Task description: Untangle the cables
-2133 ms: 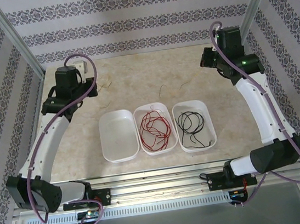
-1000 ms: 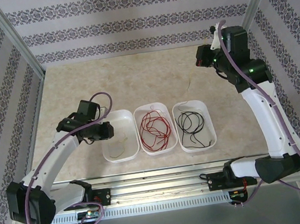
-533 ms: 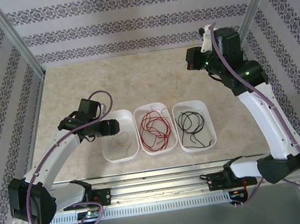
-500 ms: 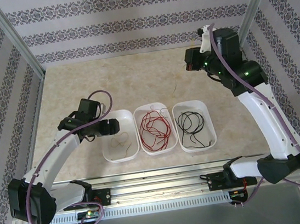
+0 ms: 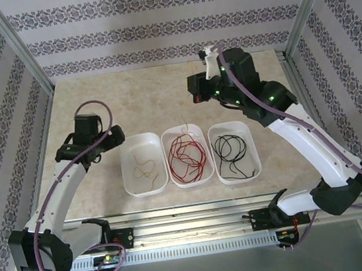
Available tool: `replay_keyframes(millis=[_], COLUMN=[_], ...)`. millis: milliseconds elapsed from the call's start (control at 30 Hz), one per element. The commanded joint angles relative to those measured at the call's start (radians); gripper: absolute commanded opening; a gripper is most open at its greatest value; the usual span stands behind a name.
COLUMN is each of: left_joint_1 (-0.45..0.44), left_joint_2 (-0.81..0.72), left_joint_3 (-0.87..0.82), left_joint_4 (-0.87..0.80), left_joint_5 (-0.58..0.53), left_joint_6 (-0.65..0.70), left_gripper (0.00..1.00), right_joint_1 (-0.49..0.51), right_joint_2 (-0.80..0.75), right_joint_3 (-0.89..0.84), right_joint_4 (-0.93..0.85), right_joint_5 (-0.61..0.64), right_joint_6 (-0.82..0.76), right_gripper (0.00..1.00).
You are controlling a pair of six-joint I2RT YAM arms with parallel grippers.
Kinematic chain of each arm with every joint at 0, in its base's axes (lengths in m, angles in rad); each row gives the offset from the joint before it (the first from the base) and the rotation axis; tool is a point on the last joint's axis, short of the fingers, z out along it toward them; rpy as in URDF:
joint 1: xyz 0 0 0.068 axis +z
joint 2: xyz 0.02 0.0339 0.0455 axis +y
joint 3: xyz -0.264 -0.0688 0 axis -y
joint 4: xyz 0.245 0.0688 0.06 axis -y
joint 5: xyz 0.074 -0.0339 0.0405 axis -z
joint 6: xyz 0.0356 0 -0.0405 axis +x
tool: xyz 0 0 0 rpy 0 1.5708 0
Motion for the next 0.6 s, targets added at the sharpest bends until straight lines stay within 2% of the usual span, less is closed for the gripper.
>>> replay_keyframes(millis=[0, 233, 567], left_joint_1=[0.080, 0.168, 0.184], left_joint_2=[-0.010, -0.014, -0.004], left_joint_3=[-0.033, -0.089, -0.091], left_joint_4=[0.079, 0.187, 0.187], left_joint_5=[0.002, 0.004, 0.021], left_joint_6=[-0.097, -0.158, -0.154], left_gripper=[0.99, 0.99, 0.99], right_joint_1=[0.038, 0.145, 0.212], right_joint_2=[0.043, 0.200, 0.400], right_joint_3=[0.021, 0.123, 0.154], right_joint_4=[0.058, 0.053, 0.082], right_joint_5=[-0.006, -0.074, -0.151], right_joint_6=[0.029, -0.005, -0.061], right_gripper=[0.00, 0.00, 0.00])
